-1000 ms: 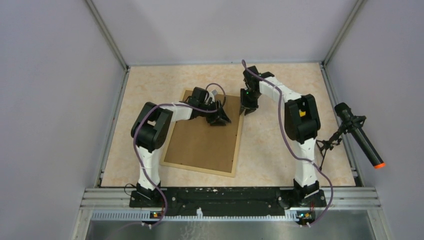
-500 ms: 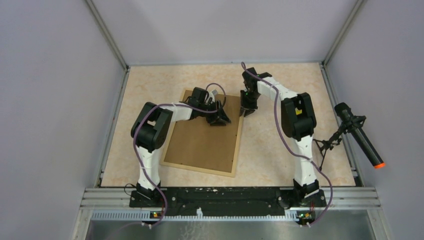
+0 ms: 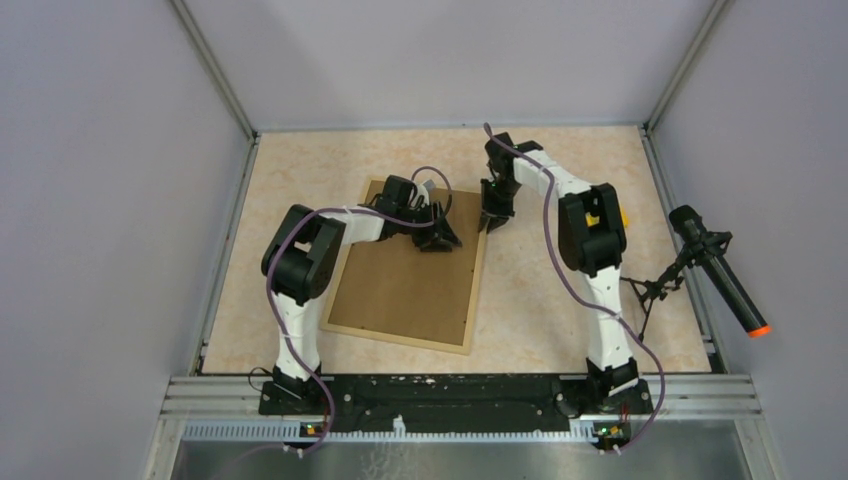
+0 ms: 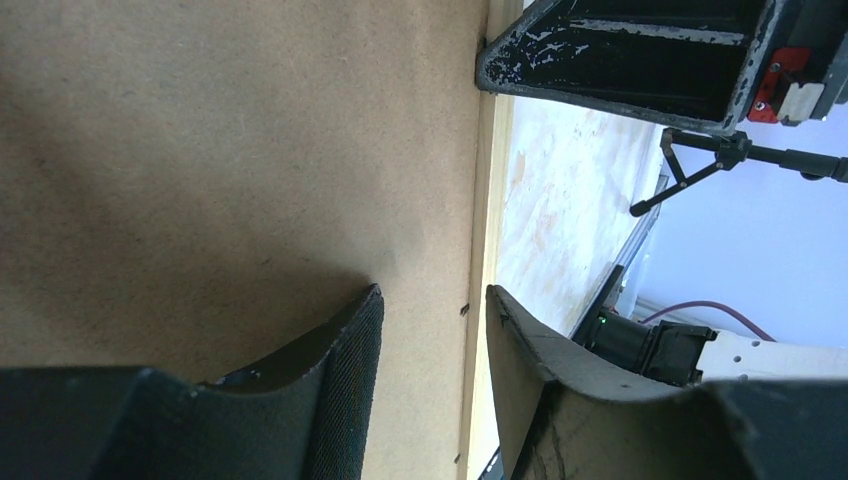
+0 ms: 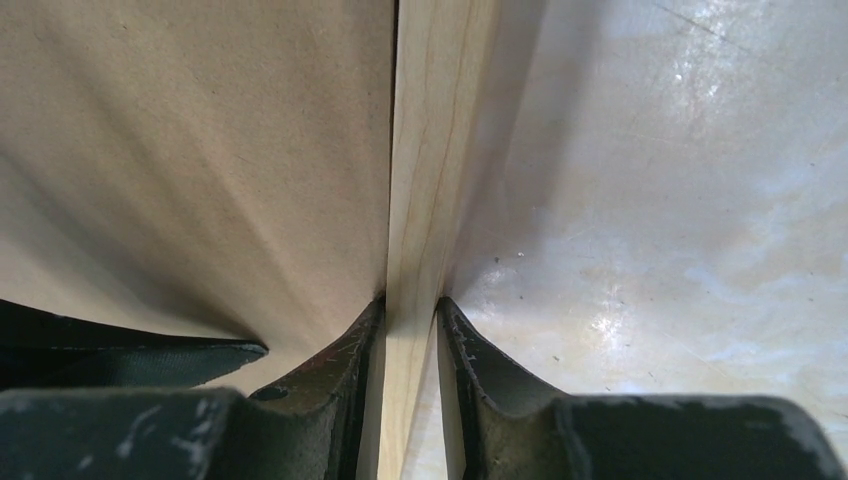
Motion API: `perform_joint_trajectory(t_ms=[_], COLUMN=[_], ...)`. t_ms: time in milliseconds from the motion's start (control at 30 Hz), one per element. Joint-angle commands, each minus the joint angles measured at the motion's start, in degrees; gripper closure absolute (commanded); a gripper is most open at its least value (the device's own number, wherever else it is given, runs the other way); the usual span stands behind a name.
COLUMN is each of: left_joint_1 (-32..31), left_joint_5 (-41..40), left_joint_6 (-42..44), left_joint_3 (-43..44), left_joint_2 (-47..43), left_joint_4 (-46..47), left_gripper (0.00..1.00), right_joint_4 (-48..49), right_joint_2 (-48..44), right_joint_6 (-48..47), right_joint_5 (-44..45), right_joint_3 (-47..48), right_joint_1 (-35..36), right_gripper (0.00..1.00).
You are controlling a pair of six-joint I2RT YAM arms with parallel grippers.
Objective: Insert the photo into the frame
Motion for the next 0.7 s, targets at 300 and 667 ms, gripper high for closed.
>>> perform_joint_trajectory(t_ms=[300, 667], left_joint_1=[0.57, 0.32], left_joint_5=[-8.36, -9.05], left_joint_6=[5.25, 6.26], left_joint_3=[-3.95, -3.21], left_joint_2=[2.91, 3.88], left_joint_4=[-8.56, -9.61], left_gripper=[0.5, 0.5], right_joint_4=[-1.94, -1.48], right_joint_2=[18.53, 9.82], right_joint_6=[-7.29, -4.78], right_joint_5=[8.12, -7.82], right_joint_3=[15.15, 18.53], right_joint_1=[-3.2, -2.71], right_gripper=[0.72, 0.54])
